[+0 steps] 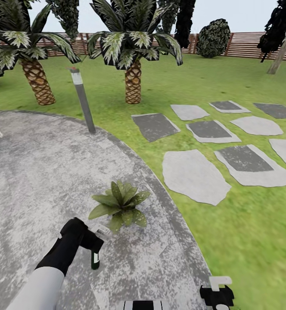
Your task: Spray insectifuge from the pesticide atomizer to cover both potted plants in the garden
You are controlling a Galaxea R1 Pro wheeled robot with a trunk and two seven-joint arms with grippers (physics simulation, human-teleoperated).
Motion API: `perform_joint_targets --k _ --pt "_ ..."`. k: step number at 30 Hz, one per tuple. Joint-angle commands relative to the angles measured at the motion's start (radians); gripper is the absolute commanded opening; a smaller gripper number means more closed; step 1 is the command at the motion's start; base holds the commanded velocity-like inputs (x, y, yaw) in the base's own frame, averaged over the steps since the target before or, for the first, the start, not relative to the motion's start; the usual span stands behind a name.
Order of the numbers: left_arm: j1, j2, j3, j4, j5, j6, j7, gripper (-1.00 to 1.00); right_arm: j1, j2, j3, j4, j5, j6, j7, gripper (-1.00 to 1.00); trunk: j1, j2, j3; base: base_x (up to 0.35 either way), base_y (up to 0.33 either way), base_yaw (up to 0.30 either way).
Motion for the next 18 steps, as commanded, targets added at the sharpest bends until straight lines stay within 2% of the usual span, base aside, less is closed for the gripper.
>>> perform_joint_targets --k 1,9,14,18 --pt "-0.001 -0.002 0.004 -0.001 -0.008 0.002 -0.01 -1.0 -0.001 -0.001 -0.008 0.002 0.011 -0.004 -0.003 1.0 0.0 0.0 -0.001 0.0 0.305 -0.014" --pt "-0.001 -0.002 0.0 0.0 -0.009 0.002 -0.01 -1.0 -0.001 -0.005 -0.008 0.002 0.011 -0.004 -0.004 1.0 0.0 0.0 -0.001 0.044 0.3 -0.002" --pt "0.003 -0.002 -0.005 0.014 -0.019 0.0 -0.01 -1.0 -0.001 0.0 -0.008 0.001 0.01 -0.004 -0.003 1.0 0.0 0.0 -0.001 0.002 0.068 -0.006" --pt "0.02 -0.002 -0.01 0.018 -0.019 0.001 -0.01 -1.0 -0.001 0.0 -0.008 0.001 0.009 -0.004 -0.003 1.0 0.0 0.0 -0.002 0.0 0.002 -0.25"
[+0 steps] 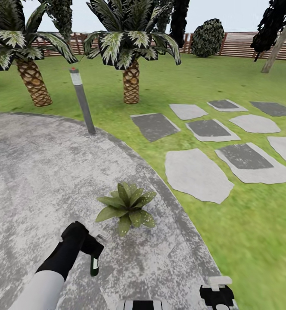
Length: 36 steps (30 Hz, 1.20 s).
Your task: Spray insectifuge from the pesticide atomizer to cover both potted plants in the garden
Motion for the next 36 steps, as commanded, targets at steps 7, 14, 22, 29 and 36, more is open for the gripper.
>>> perform_joint_targets --k 7,14,22,29,36 --pt "-0.01 -0.002 0.003 -0.005 -0.012 0.025 -0.01 -1.0 -0.001 0.0 -0.008 0.002 0.01 -0.004 -0.003 1.0 0.0 0.0 -0.003 0.0 0.0 -0.079" --pt "-0.019 -0.001 0.003 -0.002 -0.043 0.136 -0.016 -1.0 -0.001 0.0 -0.008 0.002 0.01 -0.004 -0.003 1.0 0.0 0.0 -0.003 0.0 0.0 -0.001" --pt "-0.02 -0.031 -0.042 -0.003 -0.035 0.152 -0.018 -1.0 -0.001 0.0 -0.008 0.002 0.01 -0.004 -0.003 1.0 0.0 0.0 -0.003 0.0 0.0 0.0" --pt "-0.018 -0.016 -0.057 -0.022 -0.037 0.152 -0.02 -1.0 0.0 -0.007 -0.008 0.003 0.013 -0.006 -0.004 1.0 0.0 0.0 -0.003 0.0 0.0 0.0" --pt "-0.02 -0.03 -0.063 -0.102 -0.035 0.154 -0.02 -1.0 0.0 -0.009 -0.008 0.002 0.013 -0.006 -0.004 1.0 0.0 0.0 -0.003 0.0 0.0 0.0"
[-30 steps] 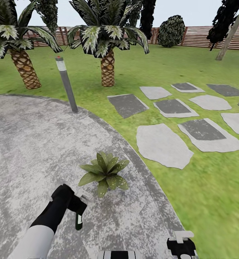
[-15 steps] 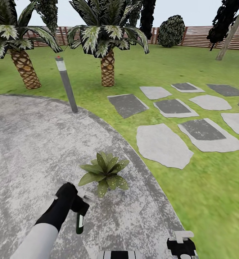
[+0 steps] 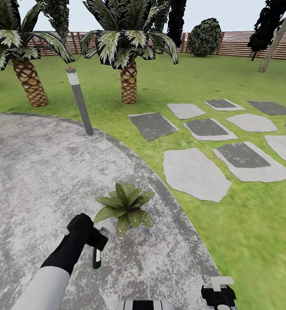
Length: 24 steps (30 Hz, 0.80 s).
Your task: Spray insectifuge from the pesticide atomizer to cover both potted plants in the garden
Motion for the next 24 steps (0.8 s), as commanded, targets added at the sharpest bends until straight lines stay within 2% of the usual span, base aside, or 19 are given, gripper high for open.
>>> perform_joint_targets --k 1,9,13,18,24 --pt "0.001 -0.001 0.003 -0.003 -0.009 0.003 -0.011 -1.0 -0.001 0.0 -0.008 0.002 0.01 -0.004 -0.003 1.0 0.0 0.0 -0.001 0.0 0.0 0.0" --pt "0.01 0.009 0.003 -0.005 -0.01 0.003 -0.011 -1.0 -0.001 0.0 -0.008 0.002 0.01 -0.004 -0.002 1.0 0.0 0.0 -0.001 -0.084 0.071 0.0" --pt "0.004 0.006 0.003 -0.005 -0.009 0.003 -0.011 -1.0 -0.001 0.002 -0.008 0.002 0.009 -0.004 -0.002 1.0 0.0 0.0 -0.001 -0.173 0.241 0.0" --pt "0.0 0.006 0.003 -0.006 -0.01 0.003 -0.011 -1.0 -0.001 0.004 -0.008 0.002 0.008 -0.004 -0.002 1.0 0.0 0.0 -0.001 0.031 0.296 -0.008" --pt "-0.013 0.011 0.002 -0.006 -0.019 0.003 -0.012 -1.0 -0.001 0.004 -0.008 0.002 0.008 -0.004 -0.001 1.0 0.0 0.0 -0.001 0.008 0.297 -0.213"
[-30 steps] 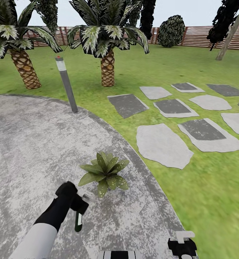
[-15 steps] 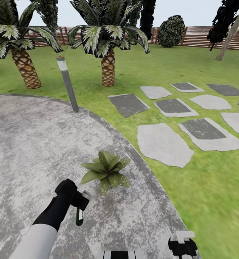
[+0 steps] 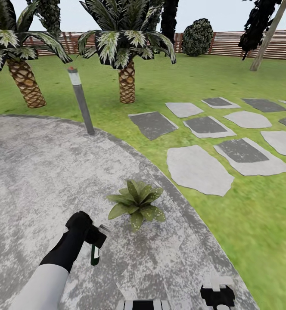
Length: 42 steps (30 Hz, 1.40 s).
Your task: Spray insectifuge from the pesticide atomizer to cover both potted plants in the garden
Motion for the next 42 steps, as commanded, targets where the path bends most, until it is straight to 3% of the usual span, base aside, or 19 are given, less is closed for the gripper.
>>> perform_joint_targets --k 1,11,26,42 --pt "-0.008 0.001 0.003 -0.001 -0.008 0.004 -0.011 -1.0 -0.001 0.0 -0.008 0.002 0.01 -0.004 -0.004 1.0 0.0 0.0 -0.001 -0.179 0.264 -0.258" --pt "-0.015 -0.002 0.002 -0.001 -0.012 0.002 -0.01 -1.0 0.001 0.0 -0.008 0.002 0.01 -0.004 -0.004 1.0 0.0 0.0 -0.001 -0.184 0.254 -0.223" --pt "-0.003 -0.004 0.002 -0.002 -0.002 -0.006 -0.009 -1.0 0.002 -0.003 -0.008 0.001 0.008 -0.004 -0.006 1.0 0.0 0.0 -0.001 0.231 0.211 -0.016" --pt "-0.001 -0.001 0.002 -0.001 0.001 -0.012 -0.012 -1.0 0.002 -0.003 -0.008 0.002 0.007 -0.004 -0.006 1.0 0.0 0.0 -0.001 -0.031 0.098 -0.249"
